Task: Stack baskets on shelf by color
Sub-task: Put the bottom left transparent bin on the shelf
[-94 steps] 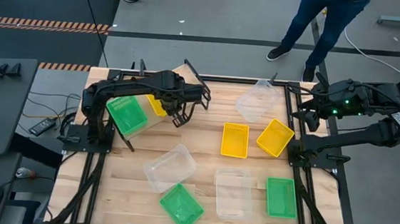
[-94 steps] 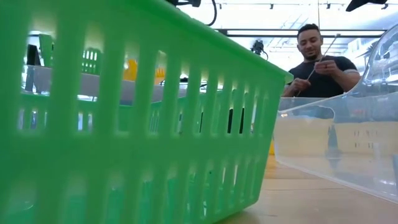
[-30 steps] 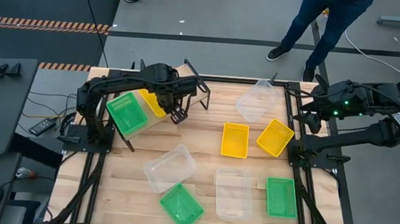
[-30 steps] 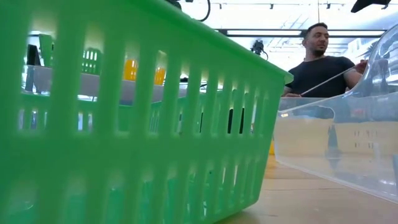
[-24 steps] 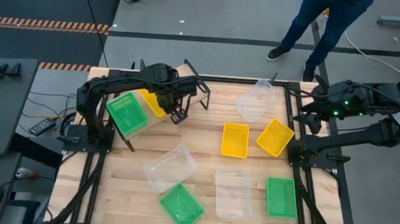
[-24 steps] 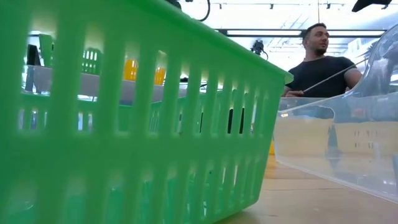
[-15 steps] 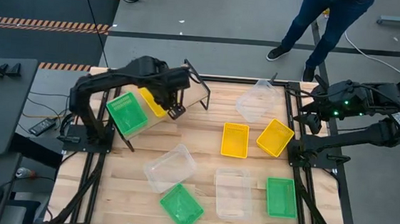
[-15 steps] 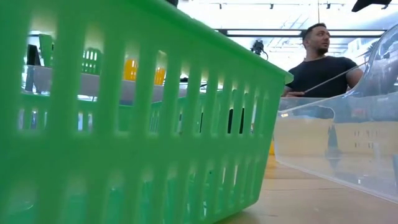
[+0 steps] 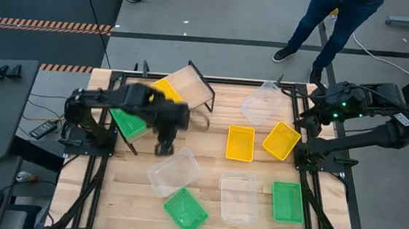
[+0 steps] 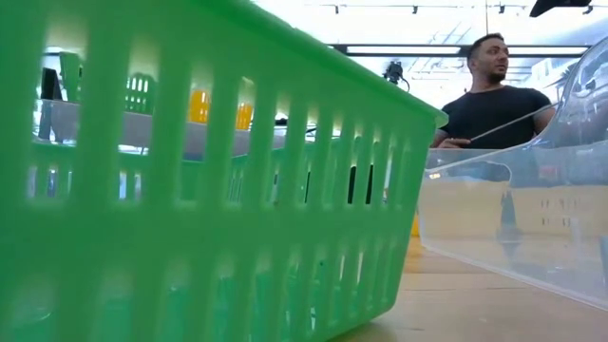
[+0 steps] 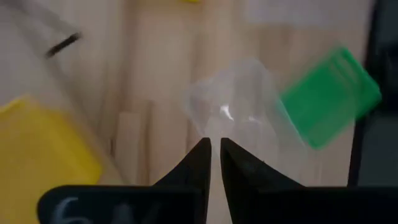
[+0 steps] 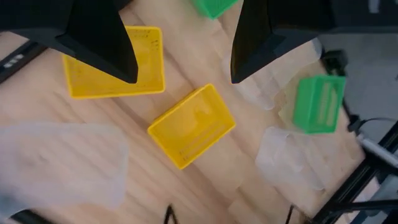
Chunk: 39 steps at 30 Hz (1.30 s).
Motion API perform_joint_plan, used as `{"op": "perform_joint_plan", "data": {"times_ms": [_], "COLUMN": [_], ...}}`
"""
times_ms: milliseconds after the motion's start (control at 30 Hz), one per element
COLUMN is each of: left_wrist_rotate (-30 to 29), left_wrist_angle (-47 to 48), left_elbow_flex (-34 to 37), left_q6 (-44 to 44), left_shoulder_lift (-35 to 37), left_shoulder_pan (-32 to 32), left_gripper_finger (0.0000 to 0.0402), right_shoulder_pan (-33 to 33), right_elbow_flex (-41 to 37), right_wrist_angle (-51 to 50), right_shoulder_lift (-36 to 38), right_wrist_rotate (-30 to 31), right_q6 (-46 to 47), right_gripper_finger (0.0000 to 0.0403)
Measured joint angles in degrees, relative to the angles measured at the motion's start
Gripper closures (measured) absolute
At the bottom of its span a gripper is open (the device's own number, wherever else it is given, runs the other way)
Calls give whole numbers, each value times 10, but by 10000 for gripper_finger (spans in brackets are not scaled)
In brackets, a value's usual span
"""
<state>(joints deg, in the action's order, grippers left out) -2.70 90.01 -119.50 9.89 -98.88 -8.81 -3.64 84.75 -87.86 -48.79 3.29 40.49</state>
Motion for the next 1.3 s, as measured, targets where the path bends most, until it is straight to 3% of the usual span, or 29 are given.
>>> {"op": "perform_joint_plan", "data": {"times_ms": [167,333,533,700,933,1300], "left_wrist_rotate": [2,1,9,38,55,62], "left_wrist_angle": [0,0,-7,-38,-137,-284], "left_elbow_flex": [1,38,142,239,309,426], "left_q6": [-108,-161,-163,-158,-200,-192], "left_shoulder_lift": [-2,-2,-1,-1,-1,-1], "left_shoulder_pan": [-77,-127,-155,-173,-218,-212], "left_gripper_finger": [330,269,185,143,140,161], "right_shoulder_pan": [0,0,0,0,0,0], "right_elbow_flex": [0,0,0,0,0,0], "right_wrist_angle": [2,2,22,28,27,27], "right_shoulder_lift": [-4,-2,-2,-2,-2,-2], "right_wrist_rotate": [-48,-78,-115,-127,-139,-134], "right_q6": [-4,12,36,49,56,102], "right_gripper_finger": [139,139,139,139,139,139]}}
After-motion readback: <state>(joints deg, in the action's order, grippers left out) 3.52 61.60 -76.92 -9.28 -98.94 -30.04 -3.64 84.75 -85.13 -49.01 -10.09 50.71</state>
